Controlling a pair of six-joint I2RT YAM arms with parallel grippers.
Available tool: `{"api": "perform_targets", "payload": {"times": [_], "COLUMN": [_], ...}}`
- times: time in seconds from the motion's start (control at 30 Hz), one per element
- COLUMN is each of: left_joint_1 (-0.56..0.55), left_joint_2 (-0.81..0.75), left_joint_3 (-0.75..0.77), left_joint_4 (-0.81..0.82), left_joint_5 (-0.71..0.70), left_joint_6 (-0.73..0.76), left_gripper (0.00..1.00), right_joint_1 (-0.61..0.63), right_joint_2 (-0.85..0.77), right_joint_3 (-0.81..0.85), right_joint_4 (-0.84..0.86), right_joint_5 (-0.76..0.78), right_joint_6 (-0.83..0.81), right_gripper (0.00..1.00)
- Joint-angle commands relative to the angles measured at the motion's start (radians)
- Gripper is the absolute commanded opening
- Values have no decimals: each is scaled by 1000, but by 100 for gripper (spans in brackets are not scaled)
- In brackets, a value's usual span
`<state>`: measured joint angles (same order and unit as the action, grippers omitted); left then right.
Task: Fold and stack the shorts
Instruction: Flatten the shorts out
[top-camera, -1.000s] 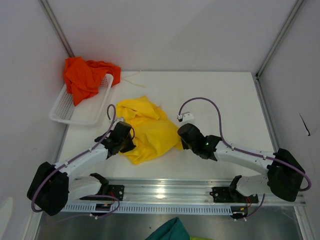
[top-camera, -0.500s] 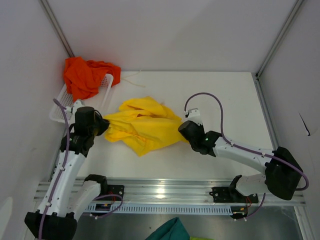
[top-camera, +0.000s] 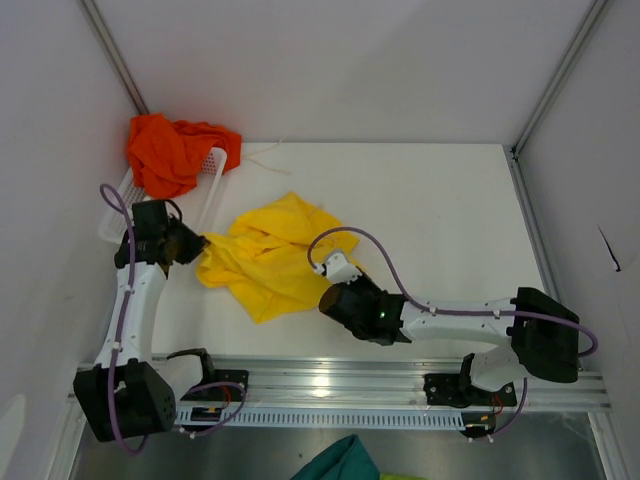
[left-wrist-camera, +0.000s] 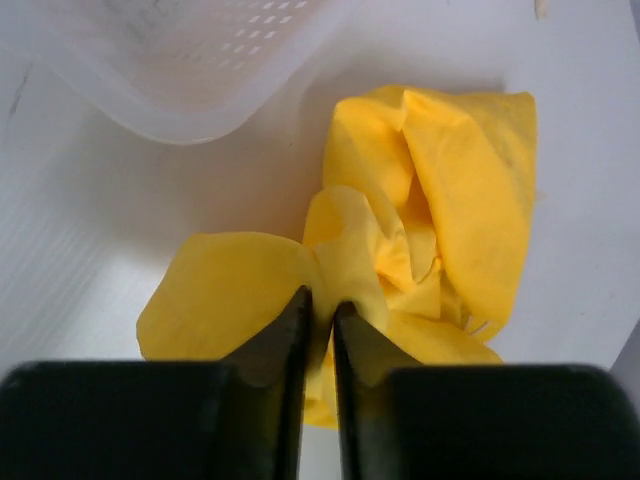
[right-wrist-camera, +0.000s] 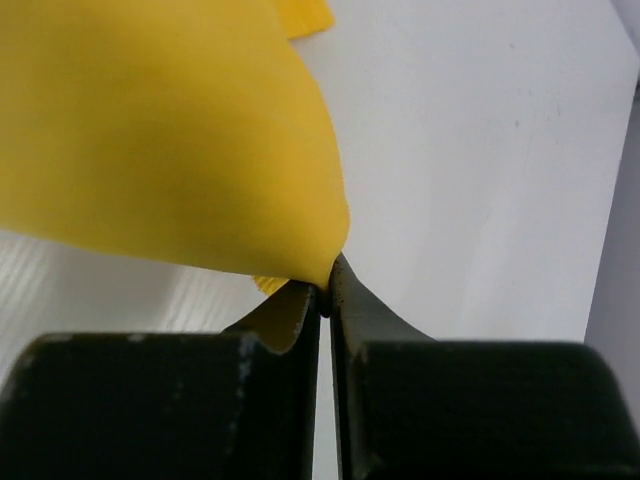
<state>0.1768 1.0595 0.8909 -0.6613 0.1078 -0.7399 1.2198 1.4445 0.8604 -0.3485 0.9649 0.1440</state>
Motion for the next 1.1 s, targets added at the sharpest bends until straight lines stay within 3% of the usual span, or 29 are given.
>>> {"api": "perform_targets", "payload": {"times": [0.0,0.07,0.1,0.17,0.2,0.3,0.33,0.6,0.83,1.07], "left_joint_1": [7,6,3,-16,-20,-46,-57,-341,-651,-922], "left_joint_2": [-24,-50,-62,-114,-133,-208,-243,-392,-227,-104], "left_joint_3": [74,95,101,117,120,80,28,-213,-218,-98], "left_joint_4": [42,19,-4,-40,-52,-72,-72,12,81,68], "left_joint_5": [37,-14,-34,-62,-66,-31,4,29,-130,-324], "left_joint_6": [79,112,119,134,135,143,140,30,-13,45], "left_gripper": [19,48,76,90,95,97,97,96,95,97], "right_joint_1": [81,93,96,96,95,80,57,-124,-174,-218], "right_joint_2": [-29,-41,-42,-38,-39,-71,-85,-222,-266,-395], "right_joint_3": [-27,-34,-28,-1,6,14,8,-110,-170,-279], "right_joint_4": [196,215,212,206,200,203,210,238,221,243], "right_joint_5": [-14,-47,-69,-136,-155,-287,-349,-594,-640,-707], "right_joint_6": [-177,-213,-216,-216,-204,-172,-158,-34,5,83], "right_gripper": [6,12,14,19,27,40,48,62,79,82]}}
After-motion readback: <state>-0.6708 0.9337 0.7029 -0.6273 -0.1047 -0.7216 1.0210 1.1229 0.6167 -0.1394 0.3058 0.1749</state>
